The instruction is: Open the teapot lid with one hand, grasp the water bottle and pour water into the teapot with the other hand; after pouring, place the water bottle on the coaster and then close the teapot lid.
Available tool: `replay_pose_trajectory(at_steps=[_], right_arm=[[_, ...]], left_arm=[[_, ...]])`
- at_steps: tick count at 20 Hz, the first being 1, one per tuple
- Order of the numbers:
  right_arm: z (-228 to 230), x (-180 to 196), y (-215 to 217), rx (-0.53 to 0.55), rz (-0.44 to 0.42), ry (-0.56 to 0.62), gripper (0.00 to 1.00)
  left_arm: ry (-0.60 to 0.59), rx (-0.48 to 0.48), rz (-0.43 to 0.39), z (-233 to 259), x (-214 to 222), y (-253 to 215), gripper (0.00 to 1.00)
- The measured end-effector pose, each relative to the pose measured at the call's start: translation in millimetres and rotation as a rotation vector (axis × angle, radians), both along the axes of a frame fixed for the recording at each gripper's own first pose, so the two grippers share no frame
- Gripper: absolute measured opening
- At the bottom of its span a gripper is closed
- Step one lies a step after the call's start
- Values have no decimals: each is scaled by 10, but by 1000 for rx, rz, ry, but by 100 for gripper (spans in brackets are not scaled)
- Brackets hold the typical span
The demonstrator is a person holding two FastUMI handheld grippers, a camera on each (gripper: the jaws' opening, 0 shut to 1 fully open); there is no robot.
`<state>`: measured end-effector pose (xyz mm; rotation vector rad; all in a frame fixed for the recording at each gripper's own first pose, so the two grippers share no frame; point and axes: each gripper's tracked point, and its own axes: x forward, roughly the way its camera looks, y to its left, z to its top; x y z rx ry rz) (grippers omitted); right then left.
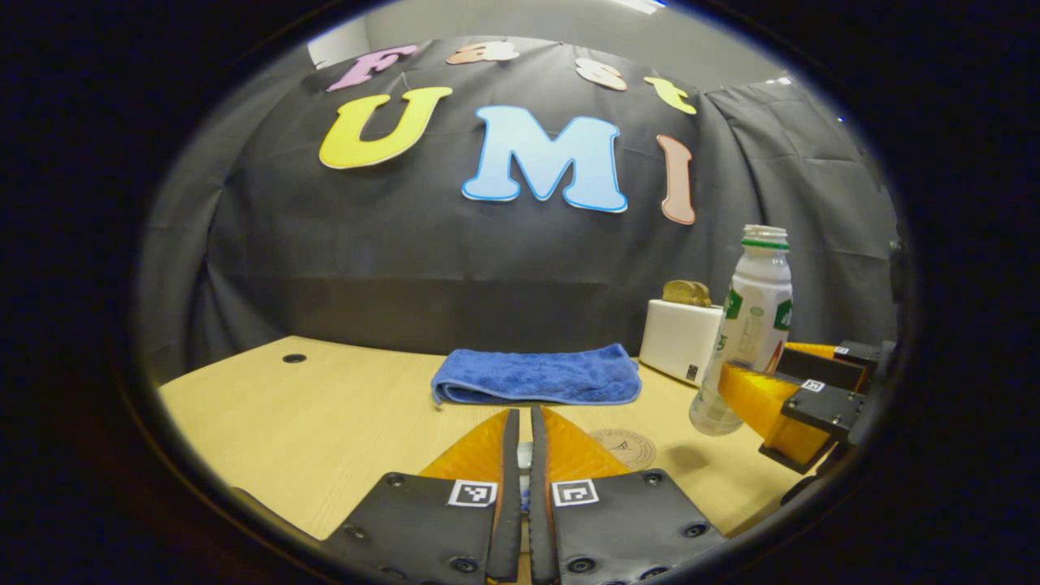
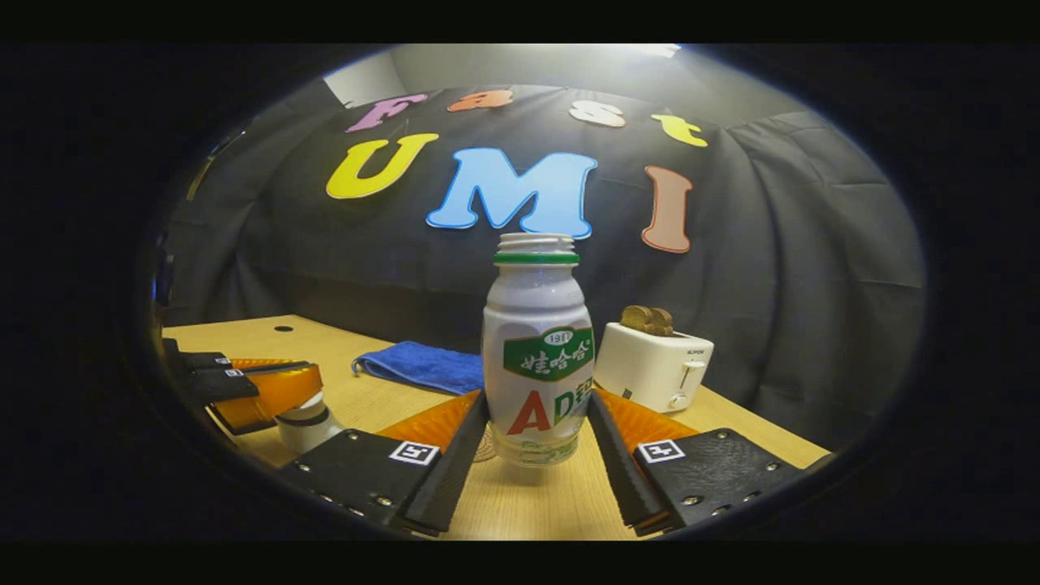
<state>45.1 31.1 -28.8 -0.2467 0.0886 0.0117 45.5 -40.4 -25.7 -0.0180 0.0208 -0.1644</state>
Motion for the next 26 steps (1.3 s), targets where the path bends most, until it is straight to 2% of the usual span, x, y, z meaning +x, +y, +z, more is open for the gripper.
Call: replay_pose_trajectory(at_steps=[2, 3, 5, 6, 7, 8, 16, 20, 22, 24, 25, 26], right_arm=[[6, 4, -5, 2, 0, -1, 74], [7, 2, -6, 5, 1, 0, 74], [1, 2, 3, 3, 4, 0, 74], [-2, 1, 0, 2, 5, 1, 74], [1, -2, 2, 4, 6, 1, 74], [-1, 0, 0, 5, 6, 1, 74], [-22, -2, 3, 3, 10, 6, 74], [-33, -3, 1, 3, 9, 10, 74], [-38, -5, 3, 0, 10, 12, 74], [-46, 8, 6, -1, 12, 15, 74], [-45, 8, 5, -3, 12, 16, 74], [-61, 10, 3, -3, 12, 18, 74]], left_arm=[[7, 25, 5, -35, 12, -19, 11], [6, 41, 10, -45, 15, -20, 14], [4, 65, 17, -57, 16, -23, 11], [5, 75, 19, -70, 28, -27, 14], [2, 83, 21, -66, 29, -25, 11], [0, 87, 23, -60, 24, -28, 14], [14, 94, 47, -129, 45, 50, 11], [19, 106, 49, -156, 48, 37, 19], [23, 106, 50, -177, 45, 37, 17], [22, 104, 47, -165, 46, 25, 24], [17, 107, 52, -141, 40, 36, 22], [14, 107, 54, -138, 41, 45, 29]])
